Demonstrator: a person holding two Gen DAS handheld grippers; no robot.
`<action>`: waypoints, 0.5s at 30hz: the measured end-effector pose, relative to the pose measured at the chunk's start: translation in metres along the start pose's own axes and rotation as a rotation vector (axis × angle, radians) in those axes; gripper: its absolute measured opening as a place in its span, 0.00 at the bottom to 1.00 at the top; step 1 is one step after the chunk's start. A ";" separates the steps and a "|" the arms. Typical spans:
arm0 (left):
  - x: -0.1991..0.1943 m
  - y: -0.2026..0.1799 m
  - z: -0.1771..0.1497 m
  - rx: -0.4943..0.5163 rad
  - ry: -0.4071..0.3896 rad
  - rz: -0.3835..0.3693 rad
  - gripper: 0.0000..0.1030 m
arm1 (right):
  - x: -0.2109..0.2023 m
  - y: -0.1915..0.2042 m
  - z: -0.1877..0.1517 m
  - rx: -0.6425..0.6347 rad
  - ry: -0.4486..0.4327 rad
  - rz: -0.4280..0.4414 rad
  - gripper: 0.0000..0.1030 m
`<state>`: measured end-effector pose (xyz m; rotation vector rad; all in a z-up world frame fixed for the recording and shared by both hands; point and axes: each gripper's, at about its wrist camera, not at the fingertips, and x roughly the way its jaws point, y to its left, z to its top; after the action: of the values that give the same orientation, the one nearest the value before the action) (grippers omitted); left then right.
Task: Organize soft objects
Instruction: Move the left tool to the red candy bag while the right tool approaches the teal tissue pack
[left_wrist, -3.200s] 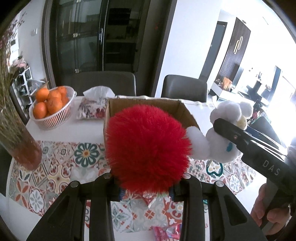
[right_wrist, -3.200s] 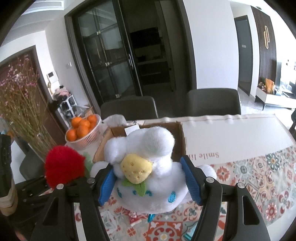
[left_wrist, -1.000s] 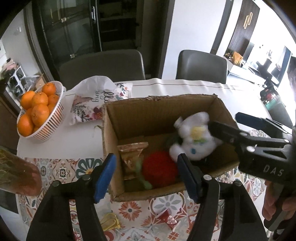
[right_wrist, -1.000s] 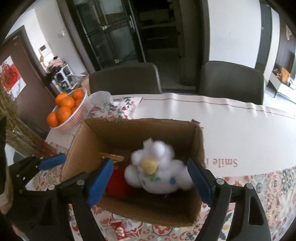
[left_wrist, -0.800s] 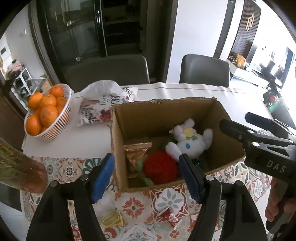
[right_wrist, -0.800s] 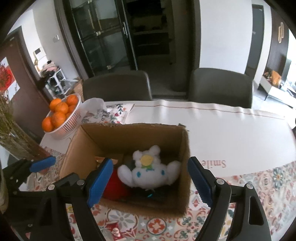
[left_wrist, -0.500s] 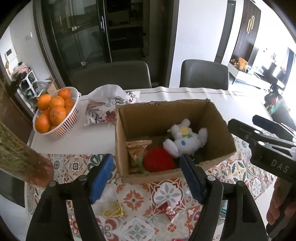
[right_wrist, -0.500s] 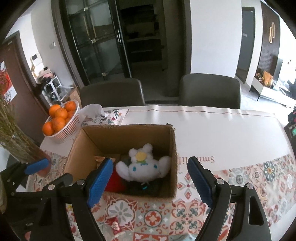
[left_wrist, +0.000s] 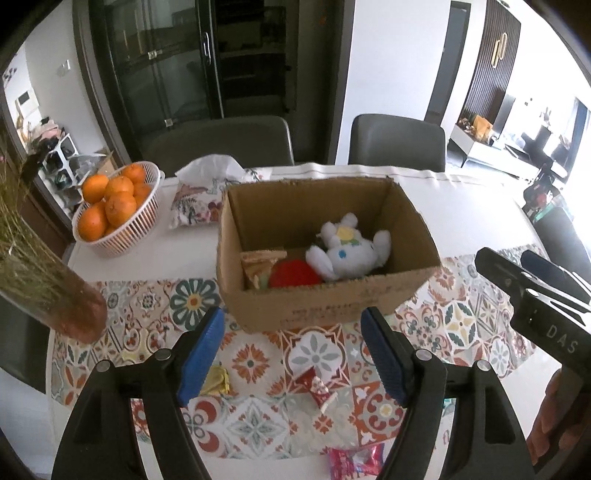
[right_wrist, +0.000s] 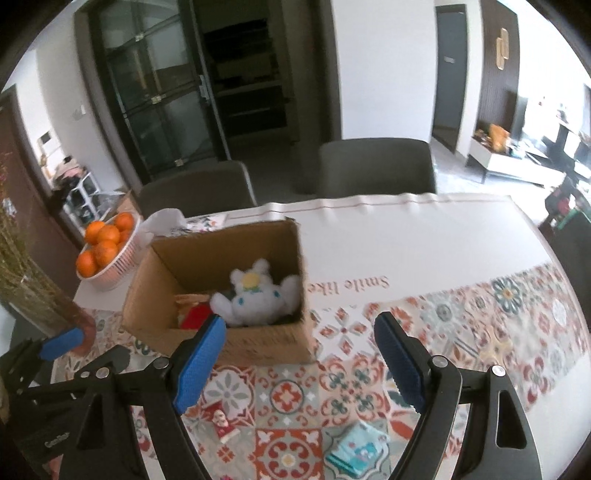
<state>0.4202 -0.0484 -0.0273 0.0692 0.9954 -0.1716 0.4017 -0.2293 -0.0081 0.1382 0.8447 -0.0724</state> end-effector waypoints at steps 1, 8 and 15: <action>0.001 -0.001 -0.003 -0.003 0.010 0.002 0.73 | -0.001 -0.003 -0.005 0.010 0.004 -0.009 0.81; 0.014 -0.008 -0.023 -0.028 0.068 -0.002 0.73 | 0.004 -0.024 -0.032 0.093 0.056 -0.071 0.81; 0.032 -0.011 -0.044 -0.081 0.122 0.017 0.73 | 0.013 -0.041 -0.062 0.196 0.099 -0.145 0.81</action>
<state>0.3990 -0.0566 -0.0783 0.0144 1.1222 -0.1123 0.3597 -0.2608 -0.0621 0.2660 0.9451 -0.2871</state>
